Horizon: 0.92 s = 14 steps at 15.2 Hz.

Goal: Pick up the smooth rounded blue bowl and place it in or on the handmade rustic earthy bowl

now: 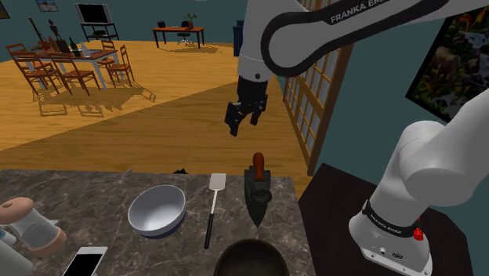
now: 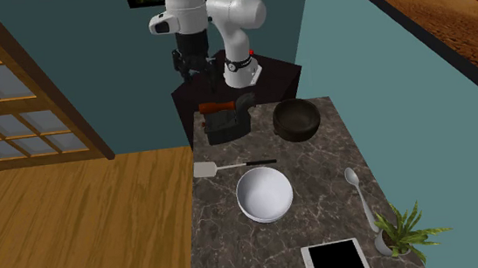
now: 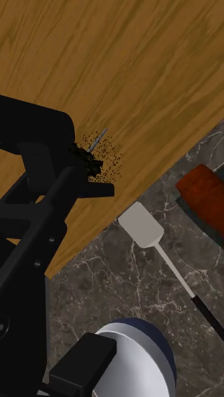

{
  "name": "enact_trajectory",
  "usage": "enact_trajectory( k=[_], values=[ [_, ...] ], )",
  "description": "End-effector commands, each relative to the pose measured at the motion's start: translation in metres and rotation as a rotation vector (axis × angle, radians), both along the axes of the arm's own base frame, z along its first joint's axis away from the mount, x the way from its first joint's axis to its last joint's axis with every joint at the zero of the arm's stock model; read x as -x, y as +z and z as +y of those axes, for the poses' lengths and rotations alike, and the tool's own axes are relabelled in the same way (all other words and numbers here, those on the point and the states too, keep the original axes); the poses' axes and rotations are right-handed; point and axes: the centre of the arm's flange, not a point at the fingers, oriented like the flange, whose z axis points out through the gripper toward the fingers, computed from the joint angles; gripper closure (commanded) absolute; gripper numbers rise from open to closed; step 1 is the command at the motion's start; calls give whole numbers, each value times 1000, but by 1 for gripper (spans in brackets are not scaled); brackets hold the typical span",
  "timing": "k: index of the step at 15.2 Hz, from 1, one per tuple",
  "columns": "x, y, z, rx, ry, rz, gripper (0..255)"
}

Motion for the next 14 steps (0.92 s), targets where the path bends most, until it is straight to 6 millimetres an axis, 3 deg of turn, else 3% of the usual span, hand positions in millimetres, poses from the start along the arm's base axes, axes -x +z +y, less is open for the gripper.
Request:
enact_trajectory(
  k=[1, 14],
  values=[
    [-13, -18, 15, -5, 1, 4, 0],
    [-83, -127, 127, -32, 10, 35, 0]
  ],
)
